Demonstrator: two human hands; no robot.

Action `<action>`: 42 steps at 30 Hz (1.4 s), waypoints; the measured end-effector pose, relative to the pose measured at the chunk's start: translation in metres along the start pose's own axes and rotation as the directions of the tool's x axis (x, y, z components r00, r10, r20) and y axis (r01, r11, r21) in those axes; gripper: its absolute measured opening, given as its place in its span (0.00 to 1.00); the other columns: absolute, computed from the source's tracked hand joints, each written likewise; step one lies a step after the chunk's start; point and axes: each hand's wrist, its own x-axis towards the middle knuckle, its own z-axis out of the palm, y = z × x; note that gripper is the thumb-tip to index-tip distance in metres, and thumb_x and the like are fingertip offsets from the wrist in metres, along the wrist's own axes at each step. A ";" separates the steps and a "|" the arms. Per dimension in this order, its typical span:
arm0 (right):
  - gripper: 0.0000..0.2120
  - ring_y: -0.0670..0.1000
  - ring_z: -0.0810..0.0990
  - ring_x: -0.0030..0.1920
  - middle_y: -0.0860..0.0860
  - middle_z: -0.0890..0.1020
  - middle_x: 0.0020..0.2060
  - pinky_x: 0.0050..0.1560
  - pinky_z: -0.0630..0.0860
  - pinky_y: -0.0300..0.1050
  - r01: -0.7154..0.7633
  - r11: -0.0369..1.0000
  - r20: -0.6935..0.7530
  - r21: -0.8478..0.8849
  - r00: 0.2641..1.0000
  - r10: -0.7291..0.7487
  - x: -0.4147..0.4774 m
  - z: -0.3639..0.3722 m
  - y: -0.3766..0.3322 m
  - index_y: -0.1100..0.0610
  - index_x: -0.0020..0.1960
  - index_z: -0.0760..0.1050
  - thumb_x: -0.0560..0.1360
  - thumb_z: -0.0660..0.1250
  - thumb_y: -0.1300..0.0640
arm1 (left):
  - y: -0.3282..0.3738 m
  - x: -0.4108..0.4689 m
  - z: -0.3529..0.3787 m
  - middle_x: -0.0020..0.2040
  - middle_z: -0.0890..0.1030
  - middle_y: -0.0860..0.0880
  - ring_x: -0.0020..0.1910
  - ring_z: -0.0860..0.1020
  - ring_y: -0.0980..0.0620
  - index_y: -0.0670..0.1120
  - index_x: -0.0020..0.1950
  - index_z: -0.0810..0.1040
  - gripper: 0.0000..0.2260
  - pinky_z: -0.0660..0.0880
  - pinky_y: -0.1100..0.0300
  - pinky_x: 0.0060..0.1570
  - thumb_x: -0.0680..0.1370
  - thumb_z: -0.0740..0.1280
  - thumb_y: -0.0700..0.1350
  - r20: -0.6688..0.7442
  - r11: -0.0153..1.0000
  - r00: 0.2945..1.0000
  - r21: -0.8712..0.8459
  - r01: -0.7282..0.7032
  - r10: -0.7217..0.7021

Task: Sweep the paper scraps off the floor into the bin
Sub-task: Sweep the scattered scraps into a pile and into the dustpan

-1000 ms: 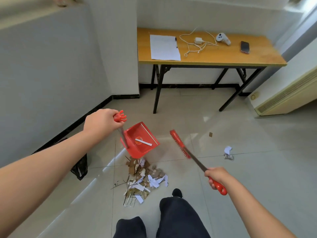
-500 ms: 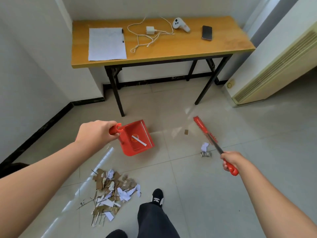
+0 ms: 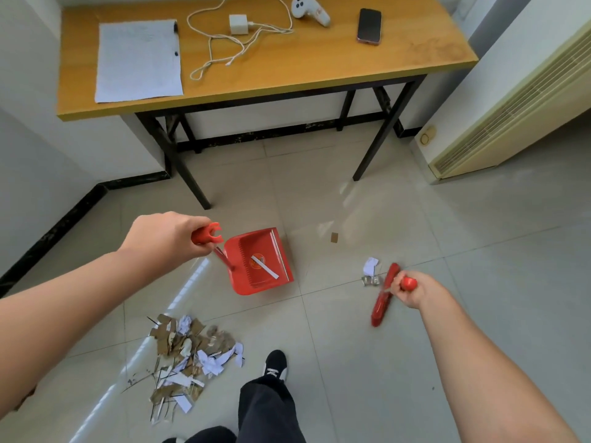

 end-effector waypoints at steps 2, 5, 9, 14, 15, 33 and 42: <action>0.17 0.45 0.65 0.10 0.54 0.68 0.16 0.11 0.63 0.32 0.048 0.998 0.071 -0.035 0.996 -0.046 -0.009 0.025 -0.011 0.61 0.34 0.61 0.80 0.46 0.68 | 0.000 0.003 -0.002 0.31 0.78 0.55 0.33 0.76 0.50 0.55 0.42 0.78 0.10 0.66 0.63 0.29 0.72 0.69 0.60 -0.010 1.000 1.000 -0.017 0.009 -0.009; 0.14 0.46 0.66 0.09 0.55 0.69 0.11 0.11 0.62 0.30 0.067 0.992 0.054 -0.108 0.997 -0.061 -0.016 0.061 -0.019 0.64 0.35 0.63 0.80 0.50 0.68 | -0.006 0.002 -0.002 0.32 0.78 0.54 0.33 0.76 0.50 0.55 0.42 0.78 0.09 0.66 0.63 0.28 0.71 0.70 0.59 -0.004 0.999 0.999 -0.010 0.036 -0.036; 0.14 0.44 0.64 0.09 0.50 0.76 0.32 0.13 0.65 0.31 0.176 0.921 0.056 -0.347 0.984 -0.167 0.004 0.107 -0.006 0.57 0.55 0.70 0.78 0.49 0.69 | -0.021 -0.011 0.001 0.29 0.77 0.54 0.30 0.76 0.51 0.54 0.42 0.79 0.09 0.65 0.64 0.26 0.72 0.71 0.58 -0.021 0.999 0.999 0.008 0.046 -0.046; 0.10 0.48 0.68 0.18 0.54 0.69 0.27 0.18 0.68 0.35 0.189 0.706 0.088 -0.682 0.980 -0.178 -0.010 0.136 0.045 0.61 0.40 0.66 0.74 0.53 0.73 | -0.049 -0.037 0.000 0.30 0.77 0.55 0.31 0.76 0.51 0.55 0.43 0.79 0.08 0.66 0.64 0.27 0.72 0.70 0.59 -0.008 0.991 0.991 -0.009 0.133 -0.133; 0.11 0.50 0.69 0.22 0.55 0.70 0.27 0.21 0.69 0.38 0.201 0.635 0.100 -0.746 0.976 -0.192 -0.014 0.137 0.056 0.61 0.37 0.65 0.74 0.55 0.73 | -0.056 -0.043 0.001 0.30 0.77 0.55 0.32 0.76 0.51 0.55 0.43 0.80 0.08 0.67 0.63 0.27 0.72 0.70 0.59 -0.008 0.989 0.989 -0.010 0.147 -0.147; 0.11 0.51 0.70 0.23 0.56 0.72 0.25 0.27 0.69 0.44 0.284 0.100 0.276 -0.953 0.957 -0.091 -0.116 0.172 0.312 0.61 0.33 0.65 0.73 0.58 0.69 | -0.209 -0.268 0.026 0.34 0.80 0.53 0.36 0.77 0.48 0.56 0.45 0.81 0.05 0.70 0.60 0.30 0.72 0.72 0.55 -0.041 0.916 0.926 -0.164 0.365 -0.376; 0.05 0.51 0.69 0.21 0.55 0.72 0.25 0.24 0.70 0.40 0.320 0.076 0.321 -0.944 0.947 0.002 -0.174 0.183 0.502 0.61 0.47 0.69 0.71 0.60 0.65 | -0.280 -0.400 0.020 0.35 0.80 0.54 0.39 0.78 0.49 0.55 0.43 0.79 0.07 0.69 0.60 0.31 0.73 0.69 0.57 0.005 0.943 0.955 -0.160 0.292 -0.295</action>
